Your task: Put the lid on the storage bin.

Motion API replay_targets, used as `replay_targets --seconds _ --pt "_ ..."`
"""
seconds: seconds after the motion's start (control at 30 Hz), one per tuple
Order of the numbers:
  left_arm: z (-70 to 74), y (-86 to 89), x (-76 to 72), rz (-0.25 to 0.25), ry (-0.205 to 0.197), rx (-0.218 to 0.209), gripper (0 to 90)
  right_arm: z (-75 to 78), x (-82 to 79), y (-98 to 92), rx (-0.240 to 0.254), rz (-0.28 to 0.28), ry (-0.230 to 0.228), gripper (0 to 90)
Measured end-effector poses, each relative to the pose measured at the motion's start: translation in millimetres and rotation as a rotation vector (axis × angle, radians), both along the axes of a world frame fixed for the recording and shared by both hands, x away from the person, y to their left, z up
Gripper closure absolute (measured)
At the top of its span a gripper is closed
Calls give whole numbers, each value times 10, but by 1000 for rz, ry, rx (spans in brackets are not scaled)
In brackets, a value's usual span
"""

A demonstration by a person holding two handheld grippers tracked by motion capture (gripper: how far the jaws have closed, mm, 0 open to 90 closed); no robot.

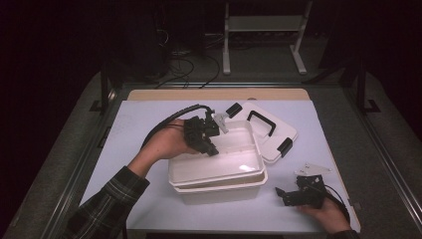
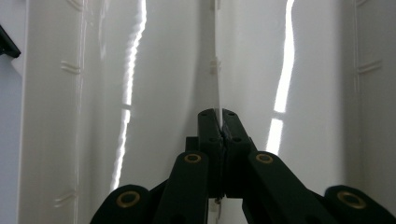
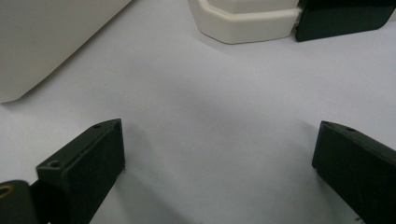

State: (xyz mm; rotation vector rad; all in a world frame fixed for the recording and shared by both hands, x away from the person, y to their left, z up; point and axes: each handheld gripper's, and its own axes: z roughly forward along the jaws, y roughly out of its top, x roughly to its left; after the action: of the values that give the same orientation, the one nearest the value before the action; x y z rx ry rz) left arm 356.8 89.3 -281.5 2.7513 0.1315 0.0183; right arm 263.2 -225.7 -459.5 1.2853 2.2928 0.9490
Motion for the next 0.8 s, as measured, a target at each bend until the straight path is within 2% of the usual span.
replay_targets --seconds 0.23,0.4,0.53,0.8 --pt "-109 -103 0 -10 14 14 887 0 -1 1 2 0 3 20" --pt "-180 -82 15 1 23 6 887 0 -1 1 1 -1 2 20" --pt "-218 -96 7 -4 17 21 887 0 -1 0 1 -1 2 20" --pt "-265 -68 10 10 24 -2 884 0 -3 2 0 -2 3 20"
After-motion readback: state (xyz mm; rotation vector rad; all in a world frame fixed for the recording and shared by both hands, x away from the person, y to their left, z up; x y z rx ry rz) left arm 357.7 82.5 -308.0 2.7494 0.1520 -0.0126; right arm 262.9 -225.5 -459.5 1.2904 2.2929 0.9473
